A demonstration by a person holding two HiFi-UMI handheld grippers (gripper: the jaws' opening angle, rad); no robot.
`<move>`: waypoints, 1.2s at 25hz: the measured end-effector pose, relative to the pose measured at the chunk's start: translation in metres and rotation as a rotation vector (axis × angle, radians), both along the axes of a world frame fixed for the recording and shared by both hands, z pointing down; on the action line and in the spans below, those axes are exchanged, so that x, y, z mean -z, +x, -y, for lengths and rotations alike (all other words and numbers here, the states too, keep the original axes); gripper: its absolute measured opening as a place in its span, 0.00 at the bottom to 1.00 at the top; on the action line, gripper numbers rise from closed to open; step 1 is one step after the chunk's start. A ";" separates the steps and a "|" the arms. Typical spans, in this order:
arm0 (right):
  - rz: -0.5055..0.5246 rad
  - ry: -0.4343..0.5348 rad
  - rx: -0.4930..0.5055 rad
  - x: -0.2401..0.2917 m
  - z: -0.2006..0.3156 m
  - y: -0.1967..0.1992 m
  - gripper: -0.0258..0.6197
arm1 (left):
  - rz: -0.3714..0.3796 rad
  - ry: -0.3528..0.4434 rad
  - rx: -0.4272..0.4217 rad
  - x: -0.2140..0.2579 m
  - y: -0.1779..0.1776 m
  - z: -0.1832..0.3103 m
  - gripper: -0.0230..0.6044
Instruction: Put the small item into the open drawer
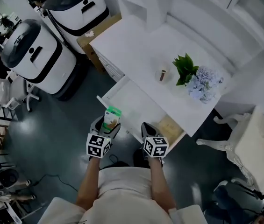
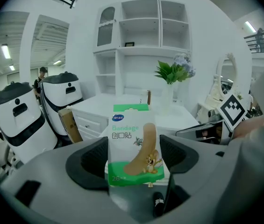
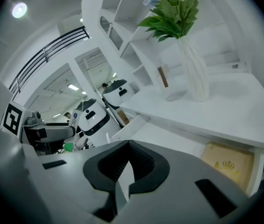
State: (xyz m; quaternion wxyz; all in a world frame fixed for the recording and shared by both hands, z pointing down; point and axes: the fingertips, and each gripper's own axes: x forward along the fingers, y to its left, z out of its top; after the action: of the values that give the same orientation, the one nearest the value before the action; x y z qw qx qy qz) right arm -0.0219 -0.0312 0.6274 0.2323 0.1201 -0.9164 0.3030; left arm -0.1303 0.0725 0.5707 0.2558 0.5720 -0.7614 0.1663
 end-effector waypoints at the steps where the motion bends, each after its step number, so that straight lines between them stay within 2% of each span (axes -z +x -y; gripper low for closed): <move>1: -0.005 -0.001 -0.012 -0.001 0.006 0.003 0.08 | 0.000 -0.005 -0.008 -0.002 -0.002 0.006 0.61; 6: -0.034 0.005 -0.072 -0.006 0.027 0.022 0.08 | 0.001 -0.006 -0.046 -0.006 -0.010 0.037 0.61; 15: -0.069 0.012 -0.240 -0.011 0.064 0.052 0.08 | -0.047 0.002 -0.235 -0.020 -0.007 0.106 0.61; 21: -0.076 0.025 -0.385 -0.006 0.088 0.048 0.08 | -0.099 0.021 -0.458 -0.021 -0.007 0.155 0.61; 24: -0.097 0.031 -0.456 -0.004 0.088 0.046 0.08 | -0.098 0.011 -0.582 -0.023 -0.009 0.163 0.61; 30: -0.154 0.032 -0.550 -0.011 0.072 0.034 0.08 | -0.108 -0.008 -0.754 -0.038 -0.024 0.170 0.61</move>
State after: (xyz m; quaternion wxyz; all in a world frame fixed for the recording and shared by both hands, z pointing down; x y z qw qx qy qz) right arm 0.0125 -0.1031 0.6387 0.2087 0.3904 -0.8338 0.3299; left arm -0.1543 -0.0976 0.6086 0.2187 0.8188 -0.4824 0.2215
